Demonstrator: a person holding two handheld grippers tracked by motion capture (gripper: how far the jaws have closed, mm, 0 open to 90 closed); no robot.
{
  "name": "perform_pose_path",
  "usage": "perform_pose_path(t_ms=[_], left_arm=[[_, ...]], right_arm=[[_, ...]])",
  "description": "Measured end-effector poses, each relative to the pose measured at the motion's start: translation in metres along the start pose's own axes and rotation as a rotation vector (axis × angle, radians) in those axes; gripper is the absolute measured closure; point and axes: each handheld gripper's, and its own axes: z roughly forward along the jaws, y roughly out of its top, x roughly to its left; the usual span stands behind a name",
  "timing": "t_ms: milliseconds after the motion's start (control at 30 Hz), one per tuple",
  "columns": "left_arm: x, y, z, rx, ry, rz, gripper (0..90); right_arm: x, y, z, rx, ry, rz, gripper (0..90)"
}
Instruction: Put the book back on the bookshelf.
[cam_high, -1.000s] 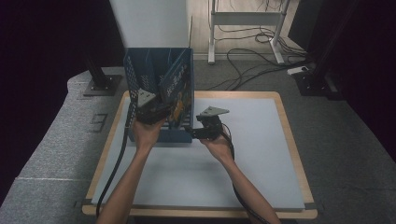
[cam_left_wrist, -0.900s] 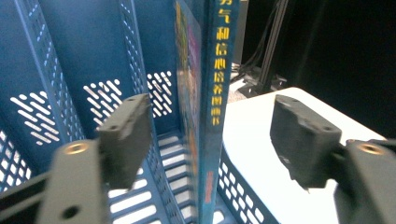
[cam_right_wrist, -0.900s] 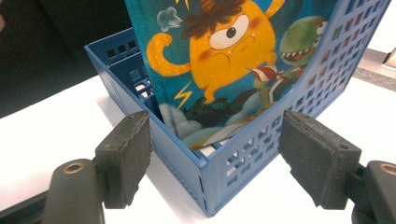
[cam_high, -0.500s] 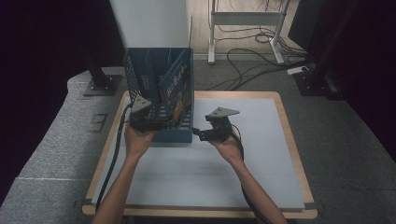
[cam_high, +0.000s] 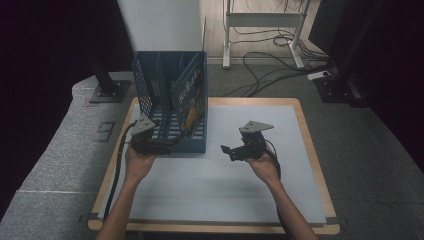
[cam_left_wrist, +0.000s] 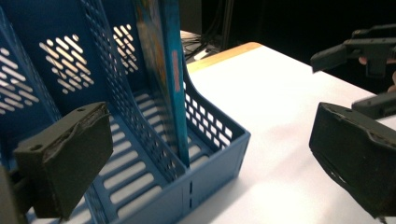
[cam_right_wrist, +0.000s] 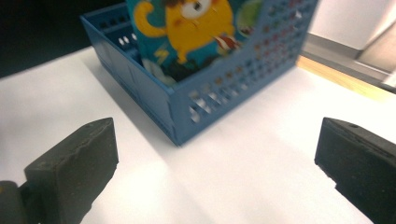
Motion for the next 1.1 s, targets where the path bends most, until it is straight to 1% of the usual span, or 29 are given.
perform_pose_path(t_ms=[33,133,233,333,467,500,633,700,767,833,933,1100], left_arm=[[0.0,-0.002,-0.002,0.0,-0.007,0.002,0.0],[0.0,-0.01,-0.009,0.008,-0.021,0.002,1.3],[-0.001,-0.017,-0.013,0.022,-0.037,0.004,0.4],[-0.003,-0.026,-0.017,0.034,-0.057,0.007,0.0],[-0.005,-0.037,-0.02,0.056,-0.067,0.019,0.0],[-0.006,-0.04,-0.021,0.065,-0.068,0.02,0.0],[-0.006,-0.05,-0.024,0.081,-0.071,0.018,0.0],[-0.007,-0.056,-0.025,0.088,-0.07,0.016,0.0],[-0.007,-0.063,-0.026,0.108,-0.065,0.02,0.0],[-0.008,-0.07,-0.026,0.127,-0.055,0.025,0.0],[-0.008,-0.083,-0.025,0.156,-0.054,0.02,0.0],[-0.01,-0.108,-0.019,0.217,-0.045,0.015,0.0]], right_arm=[[-0.001,-0.002,-0.003,0.005,-0.006,-0.002,0.0],[-0.007,-0.013,-0.017,0.015,-0.048,0.001,0.0],[-0.014,-0.022,-0.031,0.012,-0.077,0.016,0.0],[-0.021,-0.034,-0.048,0.004,-0.112,0.03,0.0],[-0.028,-0.048,-0.068,-0.003,-0.154,0.053,0.0],[-0.03,-0.05,-0.072,0.001,-0.158,0.054,0.0],[-0.036,-0.066,-0.091,0.006,-0.2,0.066,0.0],[-0.038,-0.073,-0.099,0.013,-0.209,0.076,0.0],[-0.04,-0.08,-0.104,0.026,-0.217,0.084,0.0],[-0.041,-0.09,-0.11,0.041,-0.235,0.087,0.0],[-0.042,-0.104,-0.114,0.067,-0.247,0.098,0.0],[-0.042,-0.132,-0.111,0.151,-0.247,0.106,0.0]])
